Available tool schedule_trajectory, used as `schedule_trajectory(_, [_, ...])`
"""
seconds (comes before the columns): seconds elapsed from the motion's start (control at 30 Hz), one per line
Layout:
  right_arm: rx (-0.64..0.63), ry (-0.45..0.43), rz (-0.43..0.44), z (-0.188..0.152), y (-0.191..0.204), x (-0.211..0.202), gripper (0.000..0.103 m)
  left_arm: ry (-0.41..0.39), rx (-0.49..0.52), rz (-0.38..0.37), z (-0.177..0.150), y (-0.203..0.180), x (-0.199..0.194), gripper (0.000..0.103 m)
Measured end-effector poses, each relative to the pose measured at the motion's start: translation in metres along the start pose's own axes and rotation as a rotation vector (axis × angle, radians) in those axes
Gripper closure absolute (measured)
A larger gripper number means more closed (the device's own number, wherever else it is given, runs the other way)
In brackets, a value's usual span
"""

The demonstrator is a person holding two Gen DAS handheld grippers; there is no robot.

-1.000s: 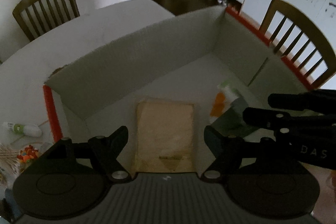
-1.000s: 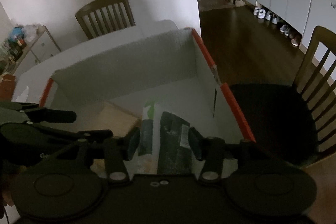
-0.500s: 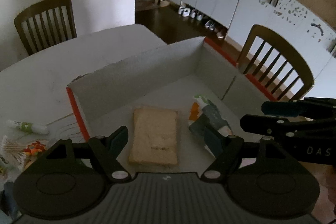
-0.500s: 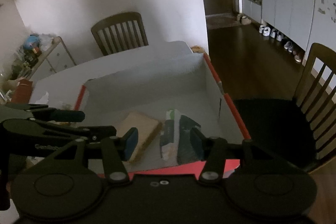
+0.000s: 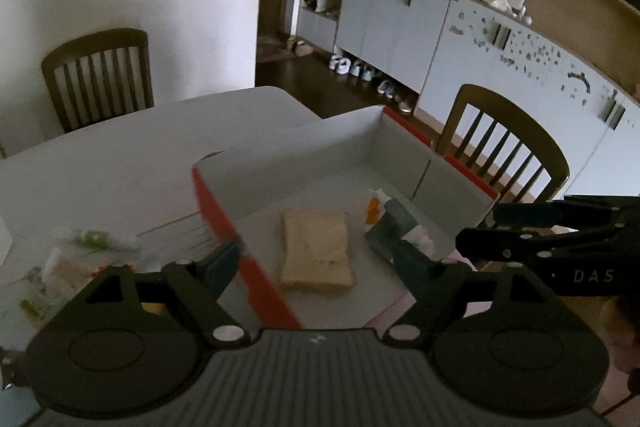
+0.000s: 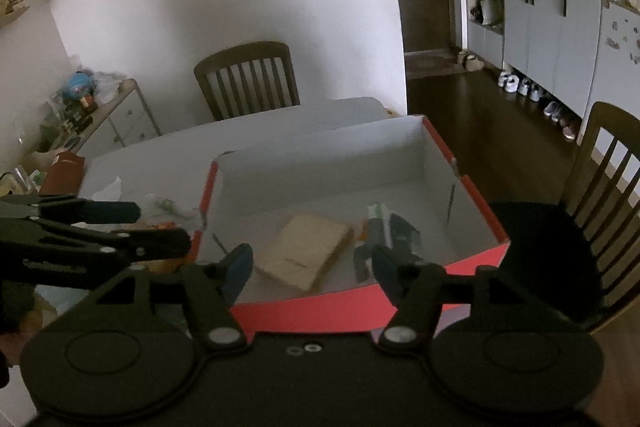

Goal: Organize objects
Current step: 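Open both tools to release the items and lift out of the box, then grasp the black snack packet with the left tool while the right tool reaches the pink tube box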

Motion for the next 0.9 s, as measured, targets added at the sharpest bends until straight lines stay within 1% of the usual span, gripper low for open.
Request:
schedule_trajectory(0.07, [-0.004,-0.011,-0.002,-0.001,0.011,-0.001,0.030,-0.009,-0.010,0.001,-0.004,0.010,-0.010,0.011])
schedule_trajectory(0.13, [-0.008,-0.020,-0.002,-0.002,0.022,-0.003,0.027,-0.010,-0.020,-0.004,-0.009,0.019,-0.018,0.011])
schedule_trajectory(0.2, [-0.020,-0.027,0.000,-0.005,0.035,-0.004,0.021,-0.010,-0.036,-0.006,-0.013,0.028,-0.024,0.011])
schedule_trajectory(0.27, [-0.026,-0.029,0.006,-0.008,0.049,-0.003,0.018,-0.021,-0.051,-0.002,-0.018,0.038,-0.032,0.009])
schedule_trajectory(0.3, [-0.025,-0.029,0.010,-0.011,0.054,-0.004,0.016,-0.026,-0.056,0.000,-0.021,0.043,-0.035,0.003])
schedule_trajectory(0.33, [-0.026,-0.028,0.014,-0.012,0.061,-0.004,0.015,-0.034,-0.066,0.003,-0.023,0.050,-0.039,0.000])
schedule_trajectory(0.4, [-0.025,-0.028,0.016,-0.015,0.073,-0.004,0.008,-0.045,-0.083,0.006,-0.028,0.061,-0.046,0.000])
schedule_trajectory(0.43, [-0.023,-0.029,0.017,-0.016,0.078,-0.004,0.007,-0.047,-0.091,0.008,-0.031,0.066,-0.049,0.000])
schedule_trajectory(0.5, [-0.025,-0.035,0.017,-0.019,0.088,-0.005,0.001,-0.055,-0.110,0.014,-0.036,0.079,-0.056,0.000])
schedule_trajectory(0.67, [-0.027,-0.039,0.016,-0.025,0.112,-0.005,0.000,-0.082,-0.132,0.042,-0.051,0.110,-0.072,0.000])
schedule_trajectory(0.9, [-0.028,-0.010,0.013,-0.041,0.140,0.001,0.000,-0.063,-0.148,0.077,-0.079,0.149,-0.087,0.000])
Point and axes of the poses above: each gripper's, at about its wrist camera, not at the fingertips, and x roughly the way its jaws point, y to its left, z to its top, the point moved 9 cm from there along x, roughly the way its jaws point, and after that the axes turned 3 degrees about -y, right-handed, at the moved point
